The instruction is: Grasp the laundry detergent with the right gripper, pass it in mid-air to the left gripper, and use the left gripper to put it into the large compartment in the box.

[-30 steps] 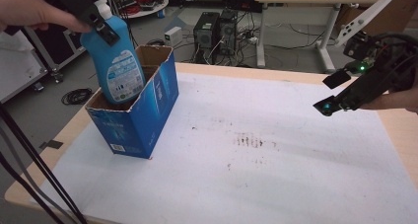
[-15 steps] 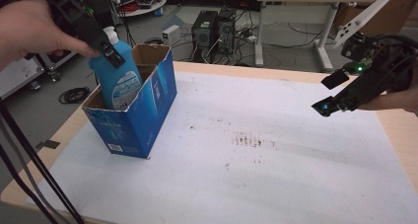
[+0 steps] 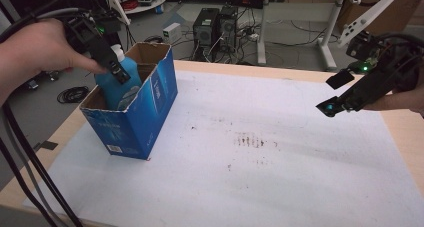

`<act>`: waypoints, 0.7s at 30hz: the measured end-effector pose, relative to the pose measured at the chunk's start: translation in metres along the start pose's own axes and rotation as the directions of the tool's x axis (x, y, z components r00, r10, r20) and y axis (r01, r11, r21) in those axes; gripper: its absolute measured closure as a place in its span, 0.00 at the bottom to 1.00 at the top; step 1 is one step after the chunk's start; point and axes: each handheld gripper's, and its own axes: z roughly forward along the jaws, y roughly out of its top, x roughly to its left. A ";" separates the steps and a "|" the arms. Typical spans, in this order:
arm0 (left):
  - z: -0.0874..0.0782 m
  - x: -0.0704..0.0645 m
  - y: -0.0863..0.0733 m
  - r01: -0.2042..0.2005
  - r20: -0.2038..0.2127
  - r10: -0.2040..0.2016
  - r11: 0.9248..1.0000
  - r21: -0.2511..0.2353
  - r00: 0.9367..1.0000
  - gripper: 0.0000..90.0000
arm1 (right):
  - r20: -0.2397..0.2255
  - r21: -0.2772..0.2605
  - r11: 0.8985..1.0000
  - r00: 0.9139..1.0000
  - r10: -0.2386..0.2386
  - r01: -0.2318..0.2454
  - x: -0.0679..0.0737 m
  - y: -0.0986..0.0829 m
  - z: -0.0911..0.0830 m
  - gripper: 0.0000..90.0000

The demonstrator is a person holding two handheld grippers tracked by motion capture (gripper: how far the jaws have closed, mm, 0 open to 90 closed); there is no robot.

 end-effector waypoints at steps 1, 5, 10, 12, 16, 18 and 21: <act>0.004 0.000 0.000 -0.004 0.003 0.004 1.000 0.010 1.000 0.43 | -0.001 0.002 1.000 1.000 0.000 0.000 0.000 0.000 0.000 0.24; 0.009 0.001 -0.001 -0.010 0.005 0.010 1.000 0.017 1.000 0.43 | 0.005 -0.001 1.000 1.000 0.002 -0.002 0.000 -0.001 0.000 0.24; 0.019 -0.001 -0.002 -0.020 0.008 0.020 0.999 0.035 1.000 0.43 | 0.007 0.002 1.000 1.000 0.003 -0.003 -0.001 -0.002 0.000 0.24; 0.020 -0.001 -0.002 -0.023 0.007 0.023 0.999 0.038 1.000 0.43 | 0.005 0.001 1.000 1.000 0.004 -0.004 -0.001 -0.002 0.000 0.24; 0.028 -0.003 -0.003 -0.028 0.015 0.027 0.998 0.054 1.000 0.43 | 0.004 0.005 1.000 1.000 0.001 -0.001 0.000 -0.002 0.001 0.24; 0.030 -0.003 -0.003 -0.027 0.018 0.026 0.998 0.056 1.000 0.43 | 0.004 0.005 1.000 1.000 0.002 -0.002 0.000 -0.002 0.002 0.24; 0.032 -0.003 -0.004 -0.029 0.016 0.028 0.998 0.058 0.999 0.43 | 0.004 0.007 1.000 1.000 0.004 -0.004 0.000 -0.003 0.002 0.24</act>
